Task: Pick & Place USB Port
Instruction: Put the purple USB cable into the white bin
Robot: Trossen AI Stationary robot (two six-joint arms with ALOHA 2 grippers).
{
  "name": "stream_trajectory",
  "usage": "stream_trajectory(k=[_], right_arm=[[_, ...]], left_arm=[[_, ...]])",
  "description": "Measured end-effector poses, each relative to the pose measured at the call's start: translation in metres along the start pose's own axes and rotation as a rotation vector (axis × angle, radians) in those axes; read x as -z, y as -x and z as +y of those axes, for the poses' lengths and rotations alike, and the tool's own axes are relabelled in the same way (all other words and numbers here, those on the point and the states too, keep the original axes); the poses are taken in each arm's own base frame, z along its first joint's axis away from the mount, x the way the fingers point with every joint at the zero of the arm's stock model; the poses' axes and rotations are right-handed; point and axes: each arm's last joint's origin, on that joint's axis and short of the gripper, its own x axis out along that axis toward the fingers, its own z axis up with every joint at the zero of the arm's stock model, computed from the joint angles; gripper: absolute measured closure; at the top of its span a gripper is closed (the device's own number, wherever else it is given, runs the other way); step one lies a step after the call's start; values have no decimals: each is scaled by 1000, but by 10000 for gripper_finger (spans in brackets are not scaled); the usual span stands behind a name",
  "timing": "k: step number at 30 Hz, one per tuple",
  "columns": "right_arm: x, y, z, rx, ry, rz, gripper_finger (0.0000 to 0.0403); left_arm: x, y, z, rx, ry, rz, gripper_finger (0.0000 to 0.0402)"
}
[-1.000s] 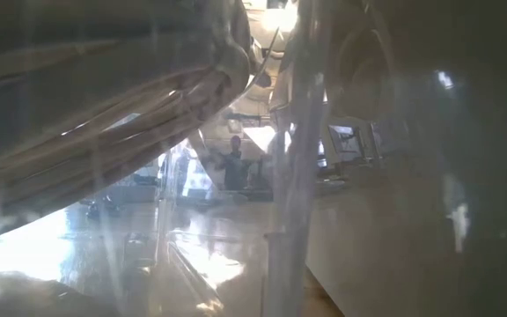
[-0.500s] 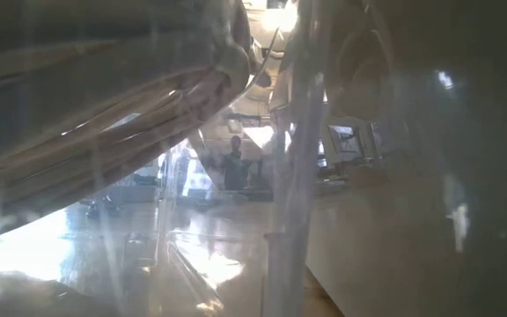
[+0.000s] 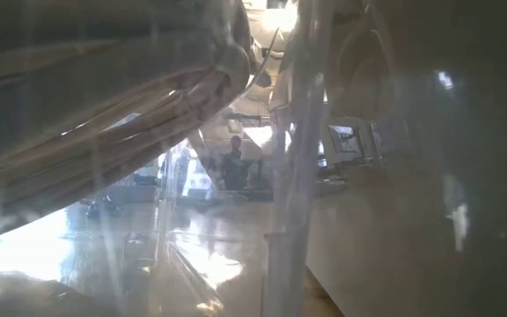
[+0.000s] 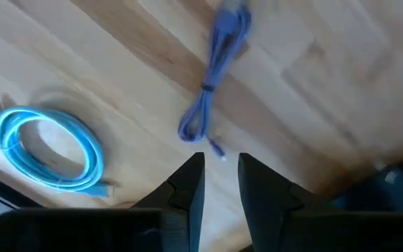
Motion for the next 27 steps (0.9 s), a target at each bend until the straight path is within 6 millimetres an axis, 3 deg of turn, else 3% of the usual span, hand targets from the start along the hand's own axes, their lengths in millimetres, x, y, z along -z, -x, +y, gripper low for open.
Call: stream_trajectory(k=[6,10,15,27], right_arm=[[-2,1,-3,9,23,5,171],[-5,6,-9,31,20,-2,171],[-9,7,-13,51,11,-18,171],[-17,2,-19,37,-42,-27,171]], left_arm=[[8,-31,-4,61,-155,81,318],[8,-54,-6,125,-189,-8,318],[8,-72,-1,164,-113,-166,318],[21,-78,19,162,54,-252,317]])
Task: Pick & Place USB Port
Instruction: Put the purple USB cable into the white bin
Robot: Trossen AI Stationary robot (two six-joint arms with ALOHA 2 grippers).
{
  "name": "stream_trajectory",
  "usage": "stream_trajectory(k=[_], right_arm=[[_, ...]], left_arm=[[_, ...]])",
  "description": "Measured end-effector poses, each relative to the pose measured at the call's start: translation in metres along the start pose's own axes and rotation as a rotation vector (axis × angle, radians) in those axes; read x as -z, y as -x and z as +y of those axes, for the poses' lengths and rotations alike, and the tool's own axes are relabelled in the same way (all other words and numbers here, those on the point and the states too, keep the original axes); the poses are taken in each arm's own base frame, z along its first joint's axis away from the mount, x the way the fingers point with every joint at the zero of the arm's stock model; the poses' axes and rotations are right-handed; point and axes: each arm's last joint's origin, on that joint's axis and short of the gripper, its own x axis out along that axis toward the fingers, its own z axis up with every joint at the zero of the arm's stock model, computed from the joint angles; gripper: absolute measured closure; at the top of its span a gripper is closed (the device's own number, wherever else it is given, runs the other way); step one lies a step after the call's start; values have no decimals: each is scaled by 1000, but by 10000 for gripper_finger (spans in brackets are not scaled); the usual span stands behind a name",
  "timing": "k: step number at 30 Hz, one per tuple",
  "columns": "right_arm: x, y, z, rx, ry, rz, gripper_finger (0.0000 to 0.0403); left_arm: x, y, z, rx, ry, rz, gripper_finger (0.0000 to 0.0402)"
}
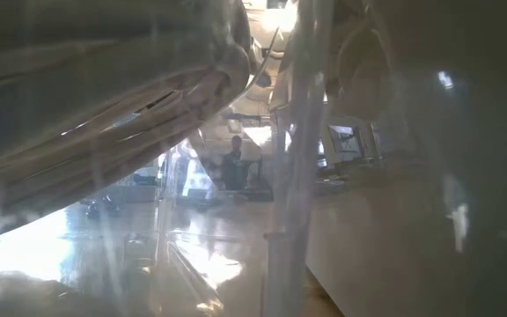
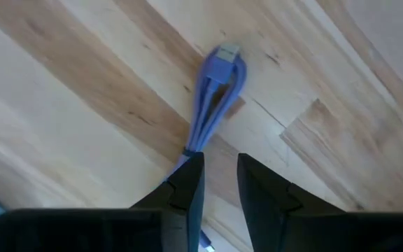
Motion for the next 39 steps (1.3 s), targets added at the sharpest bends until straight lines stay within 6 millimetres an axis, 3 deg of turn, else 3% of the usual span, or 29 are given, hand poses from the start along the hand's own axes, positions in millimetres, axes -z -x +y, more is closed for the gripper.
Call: stream_trajectory(k=[4,8,15,24,32,39], right_arm=[[0,0,1,-8,-4,0,171],[-1,0,2,-14,-23,-6,171],[-3,1,4,-30,-59,-34,171],[-8,1,8,-78,-89,-72,171],[-8,3,11,-100,-87,-85,171],[-8,3,12,-102,-88,-90,171]], left_arm=[[3,1,7,-32,74,-22,295],[7,2,10,-30,119,-14,246],[8,1,8,-23,60,4,171],[7,-10,10,0,-103,8,165],[25,-50,-1,41,-167,71,165],[31,-71,0,-95,-178,100,165]])
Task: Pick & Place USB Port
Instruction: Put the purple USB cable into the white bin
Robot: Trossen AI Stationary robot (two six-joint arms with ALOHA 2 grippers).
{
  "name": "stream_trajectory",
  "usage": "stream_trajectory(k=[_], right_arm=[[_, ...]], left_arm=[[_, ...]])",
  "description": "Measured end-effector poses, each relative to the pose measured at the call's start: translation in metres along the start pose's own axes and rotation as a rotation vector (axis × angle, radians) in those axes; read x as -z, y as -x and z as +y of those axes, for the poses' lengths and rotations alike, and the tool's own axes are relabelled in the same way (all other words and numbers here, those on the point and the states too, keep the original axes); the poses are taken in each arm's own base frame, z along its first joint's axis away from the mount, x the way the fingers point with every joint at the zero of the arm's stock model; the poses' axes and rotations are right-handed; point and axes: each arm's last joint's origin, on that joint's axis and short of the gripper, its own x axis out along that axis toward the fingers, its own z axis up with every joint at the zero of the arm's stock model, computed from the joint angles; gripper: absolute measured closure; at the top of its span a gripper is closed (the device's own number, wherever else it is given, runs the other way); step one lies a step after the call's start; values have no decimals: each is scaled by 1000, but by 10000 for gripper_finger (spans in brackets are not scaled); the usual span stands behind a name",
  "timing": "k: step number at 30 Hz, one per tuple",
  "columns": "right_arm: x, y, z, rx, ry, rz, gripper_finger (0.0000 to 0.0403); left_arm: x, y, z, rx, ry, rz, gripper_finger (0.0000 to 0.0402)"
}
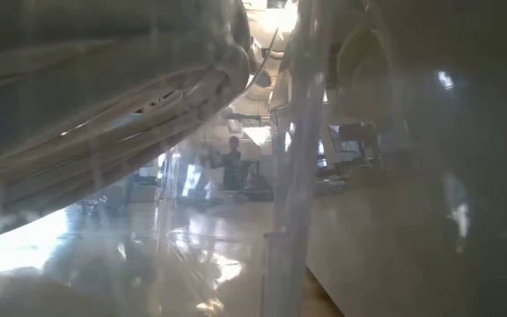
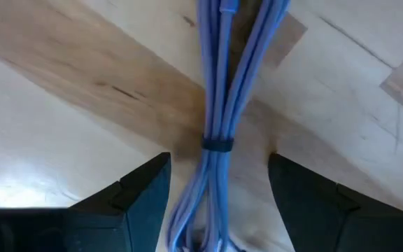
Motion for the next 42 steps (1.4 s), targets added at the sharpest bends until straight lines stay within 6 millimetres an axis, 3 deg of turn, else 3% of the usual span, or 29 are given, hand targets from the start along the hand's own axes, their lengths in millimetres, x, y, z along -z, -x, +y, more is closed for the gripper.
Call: stream_trajectory(k=[9,12,19,30,36,42], right_arm=[[0,0,0,0,5,-2,171],[0,0,0,-9,19,5,171],[0,0,1,-11,76,-1,171],[-8,1,8,-66,246,-87,171],[-7,5,15,-97,365,-115,171],[-4,8,18,-45,457,-143,171]], left_arm=[[0,-4,0,-28,-20,-10,184],[1,-5,-1,-15,-2,-7,229],[0,-4,-1,-1,151,-22,382],[-5,1,-2,107,460,-158,389],[-12,39,2,93,577,-256,389],[-14,104,1,-32,674,-358,389]])
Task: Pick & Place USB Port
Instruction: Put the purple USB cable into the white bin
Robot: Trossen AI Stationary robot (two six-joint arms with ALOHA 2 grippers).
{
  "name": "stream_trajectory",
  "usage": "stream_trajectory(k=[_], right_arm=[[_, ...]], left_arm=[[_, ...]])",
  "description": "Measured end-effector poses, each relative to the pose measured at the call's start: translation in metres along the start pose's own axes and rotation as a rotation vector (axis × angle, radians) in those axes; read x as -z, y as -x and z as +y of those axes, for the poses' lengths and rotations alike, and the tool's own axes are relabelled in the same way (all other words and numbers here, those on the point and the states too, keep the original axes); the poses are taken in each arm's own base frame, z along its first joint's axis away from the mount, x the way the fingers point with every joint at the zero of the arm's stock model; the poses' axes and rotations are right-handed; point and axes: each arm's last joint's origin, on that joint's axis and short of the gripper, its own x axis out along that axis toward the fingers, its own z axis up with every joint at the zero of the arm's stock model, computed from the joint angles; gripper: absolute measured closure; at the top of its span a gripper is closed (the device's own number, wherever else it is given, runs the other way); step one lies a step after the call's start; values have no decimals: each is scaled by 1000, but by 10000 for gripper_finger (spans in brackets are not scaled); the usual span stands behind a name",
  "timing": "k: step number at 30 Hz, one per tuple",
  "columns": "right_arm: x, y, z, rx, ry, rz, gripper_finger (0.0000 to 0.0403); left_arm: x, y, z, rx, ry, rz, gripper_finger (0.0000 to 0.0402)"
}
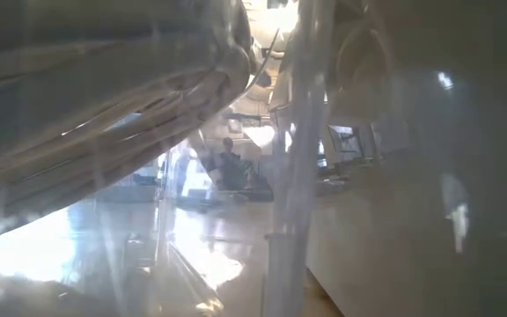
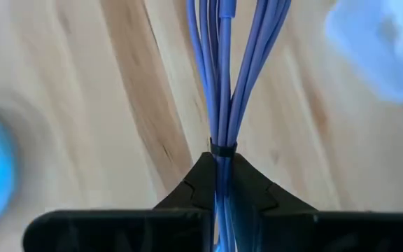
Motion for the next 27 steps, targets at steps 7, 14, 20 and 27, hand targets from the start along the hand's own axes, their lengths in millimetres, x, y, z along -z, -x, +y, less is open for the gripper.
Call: stream_trajectory(k=[7,14,20,27], right_arm=[[0,3,1,104,85,-18,171],[-5,7,-5,274,153,-57,171],[-14,7,-8,364,197,-112,171],[-22,8,-7,356,252,-160,171]], left_arm=[[-24,88,-24,-148,7,-414,390],[-30,146,-44,-297,-57,-860,391],[-45,154,-54,-288,-132,-1022,391],[-63,135,-57,-251,-181,-1013,391]])
